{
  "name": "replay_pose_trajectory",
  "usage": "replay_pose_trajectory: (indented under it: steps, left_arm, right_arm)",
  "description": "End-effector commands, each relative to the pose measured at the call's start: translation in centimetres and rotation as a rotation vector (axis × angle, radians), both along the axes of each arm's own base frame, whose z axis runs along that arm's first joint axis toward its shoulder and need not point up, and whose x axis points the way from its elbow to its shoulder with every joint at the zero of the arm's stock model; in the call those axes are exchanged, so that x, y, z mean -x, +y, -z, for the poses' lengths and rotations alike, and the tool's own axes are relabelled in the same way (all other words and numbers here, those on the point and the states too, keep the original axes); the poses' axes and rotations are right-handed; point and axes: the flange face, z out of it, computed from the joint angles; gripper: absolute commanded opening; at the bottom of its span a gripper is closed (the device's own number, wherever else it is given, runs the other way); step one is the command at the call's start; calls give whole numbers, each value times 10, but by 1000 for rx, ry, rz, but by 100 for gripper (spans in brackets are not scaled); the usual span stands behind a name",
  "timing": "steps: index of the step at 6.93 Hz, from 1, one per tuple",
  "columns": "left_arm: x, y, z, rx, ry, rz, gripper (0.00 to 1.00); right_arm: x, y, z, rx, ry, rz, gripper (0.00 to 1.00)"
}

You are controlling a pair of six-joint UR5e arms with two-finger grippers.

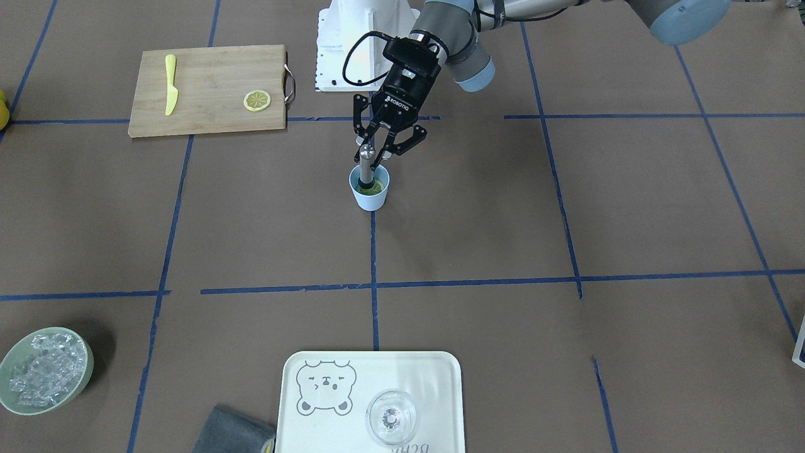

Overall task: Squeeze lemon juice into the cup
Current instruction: 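Press the muddler down into the cup onto the lemon with the left gripper, then lift the muddler out of the cup and carry it back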

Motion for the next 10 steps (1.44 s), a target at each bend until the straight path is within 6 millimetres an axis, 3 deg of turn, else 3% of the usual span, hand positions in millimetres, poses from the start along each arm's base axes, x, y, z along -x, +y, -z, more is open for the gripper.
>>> replay_pose_trajectory:
  steps: [1, 2, 3, 4, 5, 7, 9, 10]
  left_arm:
    - [41, -2, 33, -68, 25, 33, 0]
    - [59, -9, 39, -76, 44, 50, 0]
    - [76, -30, 45, -103, 46, 26, 0]
    - [97, -62, 27, -126, 8, -37, 0]
    - [123, -94, -25, -114, -78, -142, 0]
    - [217, -162, -104, -7, -273, -437, 0]
    - [329, -182, -194, 296, -319, -677, 0]
    - [375, -180, -231, 413, -304, -677, 0]
  right_arm:
    - [-4, -1, 1, 0, 0, -8, 100]
    - [-9, -1, 1, 1, -1, -18, 100]
    - [-15, 1, -5, 8, 0, -29, 100]
    - [-16, 3, -8, 14, 1, -29, 100]
    - [-17, 12, -22, 36, -25, -12, 100]
    - [-32, 15, -46, 58, -63, -3, 100]
    - [-39, 18, -51, 71, -64, -20, 100]
    - [-39, 18, -51, 71, -64, -20, 100]
